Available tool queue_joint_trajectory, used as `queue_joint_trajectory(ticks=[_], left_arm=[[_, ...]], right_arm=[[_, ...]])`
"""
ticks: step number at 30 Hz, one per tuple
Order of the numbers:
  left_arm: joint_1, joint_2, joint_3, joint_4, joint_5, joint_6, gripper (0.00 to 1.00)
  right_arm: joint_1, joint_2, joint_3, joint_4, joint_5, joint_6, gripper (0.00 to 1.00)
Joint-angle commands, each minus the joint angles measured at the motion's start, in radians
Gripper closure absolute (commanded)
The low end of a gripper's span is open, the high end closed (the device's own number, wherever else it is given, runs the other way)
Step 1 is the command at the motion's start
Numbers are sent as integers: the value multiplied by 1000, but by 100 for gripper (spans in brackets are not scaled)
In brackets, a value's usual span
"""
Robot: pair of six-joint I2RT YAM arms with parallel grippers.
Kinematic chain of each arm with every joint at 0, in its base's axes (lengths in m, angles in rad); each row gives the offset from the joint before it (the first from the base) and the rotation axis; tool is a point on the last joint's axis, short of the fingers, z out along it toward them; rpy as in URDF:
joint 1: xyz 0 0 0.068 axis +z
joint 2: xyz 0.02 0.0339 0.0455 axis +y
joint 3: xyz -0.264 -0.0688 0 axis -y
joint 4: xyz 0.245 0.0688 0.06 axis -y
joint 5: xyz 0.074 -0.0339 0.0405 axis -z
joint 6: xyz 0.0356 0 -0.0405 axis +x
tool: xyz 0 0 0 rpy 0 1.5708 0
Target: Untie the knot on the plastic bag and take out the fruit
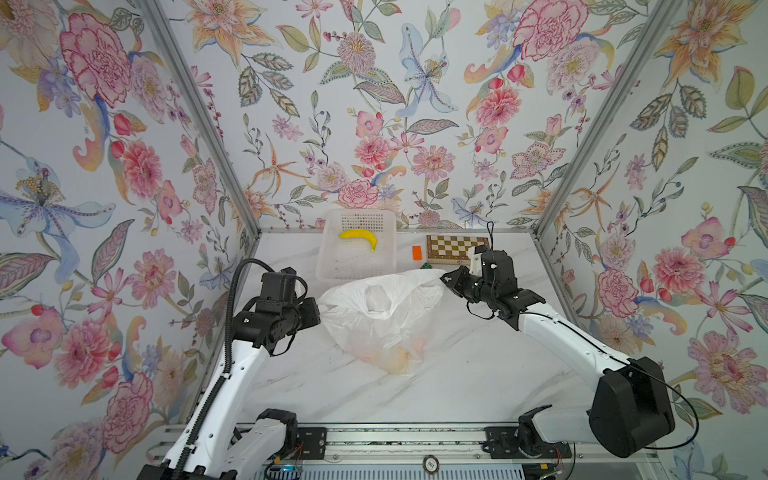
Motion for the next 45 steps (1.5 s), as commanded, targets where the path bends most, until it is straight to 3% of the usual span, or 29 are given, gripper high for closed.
queue_joint_trajectory(ticks=[1, 4, 7, 13, 18, 24, 27, 32, 36, 41, 43, 45], left_arm=[[6, 7, 111, 17, 37, 81, 60], [7, 29, 202, 21, 72, 154, 55], [7, 71, 292, 29, 120, 198, 52], [2, 165, 365, 143, 372, 240, 46], [-32, 249, 394, 217, 467, 280, 39], [-82, 335, 427, 205, 586, 386, 21], [-102, 372, 443, 127, 590, 456, 15], [-156, 445, 479, -39, 536, 628, 13], [-184, 490, 461, -3, 454, 666, 11], [-195, 511, 422, 152, 377, 609, 19], [-196, 522, 419, 189, 364, 589, 34], [-196, 539, 440, 192, 343, 583, 56]], right_arm=[[11, -4, 14, 18, 9, -21, 80], [17, -27, 17, 11, 9, -39, 61], [19, -54, 24, 1, 4, -48, 50], [52, -99, 60, -23, -8, -114, 41], [94, -89, 121, -111, -24, -183, 39], [190, -66, 173, -179, -34, -274, 32], [216, -46, 190, -203, -45, -295, 30], [247, -8, 231, -256, -59, -332, 28], [258, 4, 241, -260, -66, -343, 27], [267, 8, 245, -259, -75, -342, 26], [277, 10, 245, -260, -74, -346, 26], [289, 9, 242, -260, -62, -363, 26]])
